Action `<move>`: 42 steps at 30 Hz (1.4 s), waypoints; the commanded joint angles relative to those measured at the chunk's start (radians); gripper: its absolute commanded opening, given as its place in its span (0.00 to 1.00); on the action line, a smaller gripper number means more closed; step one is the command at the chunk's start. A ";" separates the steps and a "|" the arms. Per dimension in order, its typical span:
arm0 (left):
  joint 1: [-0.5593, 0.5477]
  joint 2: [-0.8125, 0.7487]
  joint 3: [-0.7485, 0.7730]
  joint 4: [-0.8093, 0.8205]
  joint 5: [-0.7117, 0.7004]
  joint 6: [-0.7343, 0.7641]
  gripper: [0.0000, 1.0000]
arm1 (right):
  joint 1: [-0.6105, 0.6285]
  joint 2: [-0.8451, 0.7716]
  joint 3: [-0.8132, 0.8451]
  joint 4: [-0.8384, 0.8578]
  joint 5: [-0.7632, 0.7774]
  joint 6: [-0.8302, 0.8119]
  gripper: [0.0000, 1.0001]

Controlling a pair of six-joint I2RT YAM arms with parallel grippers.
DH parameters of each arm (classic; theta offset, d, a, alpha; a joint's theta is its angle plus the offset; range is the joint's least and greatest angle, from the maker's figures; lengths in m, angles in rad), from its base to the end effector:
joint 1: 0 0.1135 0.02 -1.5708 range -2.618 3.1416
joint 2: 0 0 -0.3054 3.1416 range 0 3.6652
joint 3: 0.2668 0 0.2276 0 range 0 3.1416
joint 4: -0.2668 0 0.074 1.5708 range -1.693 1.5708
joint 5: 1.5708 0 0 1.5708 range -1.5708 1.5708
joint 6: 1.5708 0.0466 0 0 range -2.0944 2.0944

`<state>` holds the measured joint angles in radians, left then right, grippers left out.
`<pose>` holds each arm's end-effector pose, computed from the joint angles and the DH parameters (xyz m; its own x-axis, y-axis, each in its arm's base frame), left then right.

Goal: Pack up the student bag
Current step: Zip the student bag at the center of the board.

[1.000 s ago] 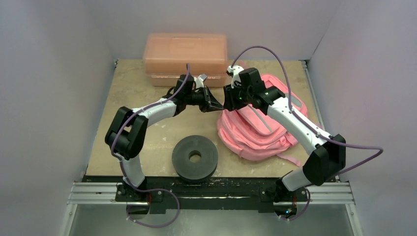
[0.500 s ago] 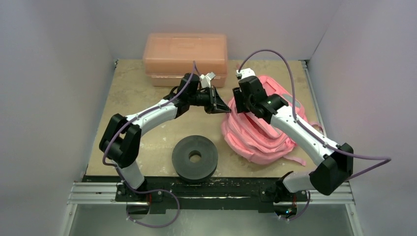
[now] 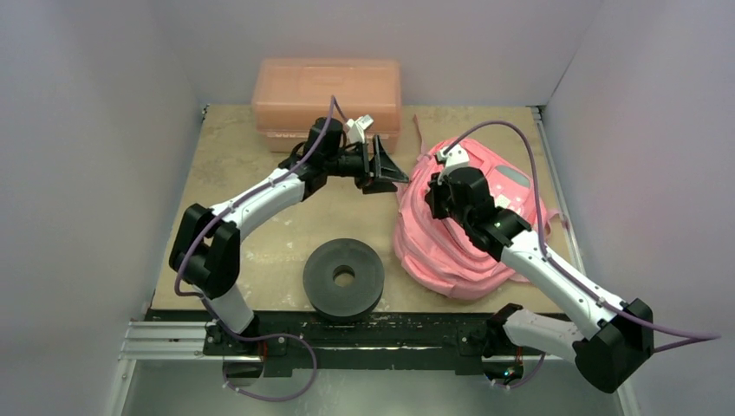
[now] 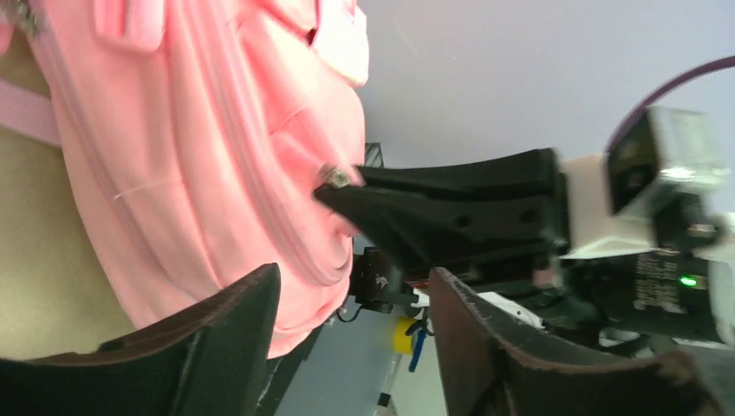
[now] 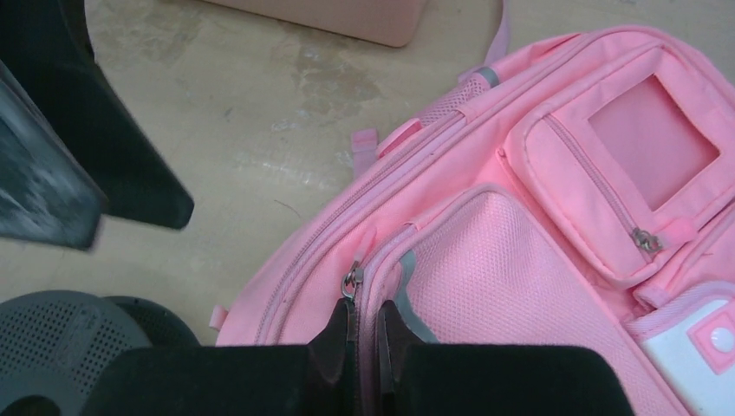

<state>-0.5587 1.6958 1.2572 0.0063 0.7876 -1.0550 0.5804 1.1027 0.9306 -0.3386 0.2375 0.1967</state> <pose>0.3042 -0.2291 0.3328 -0.9752 -0.1142 -0.1896 0.1446 0.3200 -0.9363 0.1840 0.1076 0.3493 -0.4715 -0.0820 -0.8781 -0.2745 0.9599 0.0577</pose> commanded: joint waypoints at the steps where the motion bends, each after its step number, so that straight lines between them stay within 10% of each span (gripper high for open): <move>1: 0.007 -0.006 0.124 -0.003 0.044 0.047 0.75 | -0.013 -0.088 -0.122 0.300 -0.118 0.003 0.00; 5: -0.005 0.094 0.192 -0.058 0.045 0.058 0.78 | -0.020 -0.104 -0.188 0.410 -0.133 0.034 0.00; 6: -0.007 0.157 0.216 -0.023 0.081 0.052 0.58 | -0.020 -0.099 -0.184 0.425 -0.150 0.035 0.00; 8: -0.005 0.192 0.235 0.081 0.140 0.018 0.50 | -0.020 -0.094 -0.174 0.410 -0.151 0.027 0.00; 16: -0.007 0.305 0.314 0.176 0.167 0.059 0.64 | -0.022 -0.090 -0.161 0.384 -0.178 0.004 0.00; 32: -0.050 0.358 0.291 0.281 0.287 0.016 0.56 | -0.022 -0.058 -0.125 0.325 -0.132 0.000 0.00; 42: -0.041 0.310 0.228 0.101 0.323 0.098 0.51 | -0.022 -0.027 0.030 0.089 -0.160 -0.009 0.38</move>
<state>-0.5903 2.0598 1.5070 0.1772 1.0298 -1.0039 0.5625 1.0885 0.8307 -0.2115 0.1040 0.1944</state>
